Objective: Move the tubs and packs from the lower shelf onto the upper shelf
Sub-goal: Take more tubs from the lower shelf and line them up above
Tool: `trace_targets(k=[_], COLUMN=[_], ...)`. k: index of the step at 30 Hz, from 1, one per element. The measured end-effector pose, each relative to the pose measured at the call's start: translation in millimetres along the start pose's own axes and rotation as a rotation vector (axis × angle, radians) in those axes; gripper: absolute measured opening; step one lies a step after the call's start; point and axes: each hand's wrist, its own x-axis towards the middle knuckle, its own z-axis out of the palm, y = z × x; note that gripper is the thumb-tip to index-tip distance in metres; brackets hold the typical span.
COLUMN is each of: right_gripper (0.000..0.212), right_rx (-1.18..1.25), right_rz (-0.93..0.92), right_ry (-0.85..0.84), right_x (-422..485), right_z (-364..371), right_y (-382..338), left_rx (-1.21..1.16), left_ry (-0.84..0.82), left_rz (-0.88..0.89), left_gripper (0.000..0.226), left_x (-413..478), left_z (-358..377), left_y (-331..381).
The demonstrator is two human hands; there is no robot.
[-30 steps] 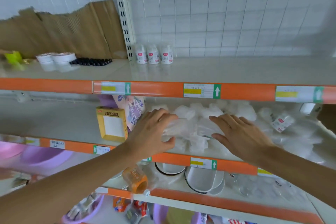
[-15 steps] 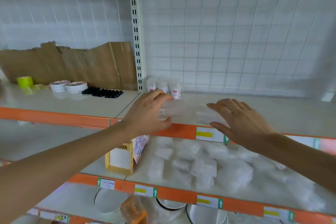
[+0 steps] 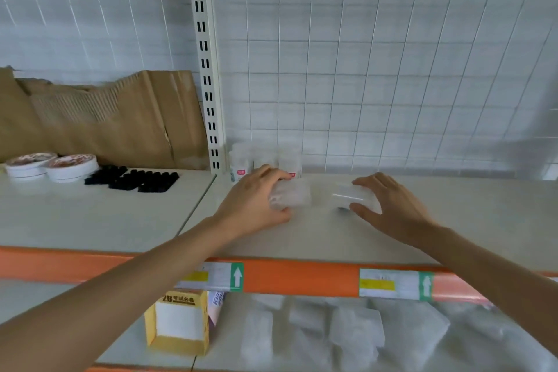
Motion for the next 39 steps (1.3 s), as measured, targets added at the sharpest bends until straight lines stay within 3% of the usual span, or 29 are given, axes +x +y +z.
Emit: trace_targets(k=[7,10,15,19,25,29,32,36,39], right_gripper=[0.049,0.052,0.038,0.023,0.030,0.021,0.020,0.025,0.024], right_rx=[0.095,0.206,0.387,0.510,0.615,0.698,0.928,1.288,1.424], right_rz=[-0.028,-0.054,-0.040,-0.037,0.055,0.059,0.162,0.350,0.411], right_ry=[0.068,0.170,0.344,0.228,-0.109,-0.136,-0.123,-0.168,-0.202], right_x=[1.6,2.1,8.9,26.9,43.0,31.7,26.2,17.0,13.3], right_z=[3.9,-3.2,-17.1,-15.7,-6.4,-0.4,4.5,8.1,12.5], right_y=[4.8,1.4,-30.5,-65.2,-92.7,-101.7,-106.4,-112.9,-117.6], left_rx=[-0.144,-0.150,-0.135,-0.158,-0.198,-0.211,-0.216,-0.485,-0.631], left_ry=[-0.018,0.008,0.065,0.116,0.154,0.172,0.198,0.284,0.357], left_rz=[-0.022,0.002,0.017,0.047,0.119,0.145,0.160,-0.125,-0.409], left_gripper=[0.059,0.058,0.057,0.057,0.052,0.053,0.058,0.069,0.044], left_x=[-4.3,-8.4,-9.1,-9.0,-12.9,-12.9,-10.8,-7.6,-9.4], left_z=[9.6,6.9,2.9,-1.7,-10.8,-11.2,-11.6,-18.1,-20.7], left_y=[-12.6,-10.0,-7.9,-9.3,-6.1,-5.3,-6.2,2.8,11.9])
